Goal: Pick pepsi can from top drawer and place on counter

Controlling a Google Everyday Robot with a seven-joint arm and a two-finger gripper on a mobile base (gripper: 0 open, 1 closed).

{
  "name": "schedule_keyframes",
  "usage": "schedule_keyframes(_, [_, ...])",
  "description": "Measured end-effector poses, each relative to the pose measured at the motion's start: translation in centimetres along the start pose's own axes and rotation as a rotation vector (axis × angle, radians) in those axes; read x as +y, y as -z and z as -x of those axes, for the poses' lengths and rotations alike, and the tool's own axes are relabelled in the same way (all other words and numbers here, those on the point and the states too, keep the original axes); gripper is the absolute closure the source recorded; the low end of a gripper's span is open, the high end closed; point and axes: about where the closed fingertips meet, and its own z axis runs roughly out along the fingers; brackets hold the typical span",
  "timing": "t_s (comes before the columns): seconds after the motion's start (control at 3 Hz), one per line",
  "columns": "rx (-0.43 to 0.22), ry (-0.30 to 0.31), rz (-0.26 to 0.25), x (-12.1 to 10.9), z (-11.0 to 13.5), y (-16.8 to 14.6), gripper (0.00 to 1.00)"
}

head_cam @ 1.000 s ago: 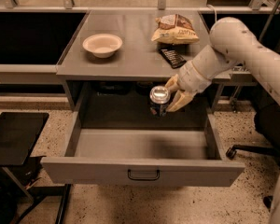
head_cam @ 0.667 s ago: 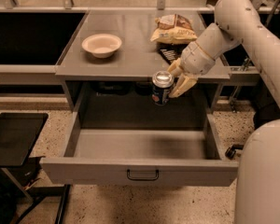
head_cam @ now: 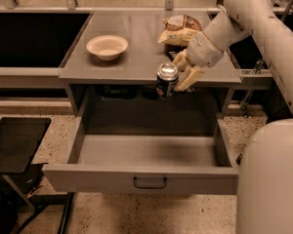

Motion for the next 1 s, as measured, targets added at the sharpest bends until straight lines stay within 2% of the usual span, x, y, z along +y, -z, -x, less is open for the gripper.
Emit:
schedule_keyframes(0.33, [0.015,0.038,-0.042,-3.7,2.6,2.7,1.00])
schedule_keyframes(0.67, [0.009,0.052,-0.091,-7.9,5.1,2.9,1.00])
schedule_keyframes(1.0, [0.025,0.071,-0.146,-11.2,7.8,3.1,1.00])
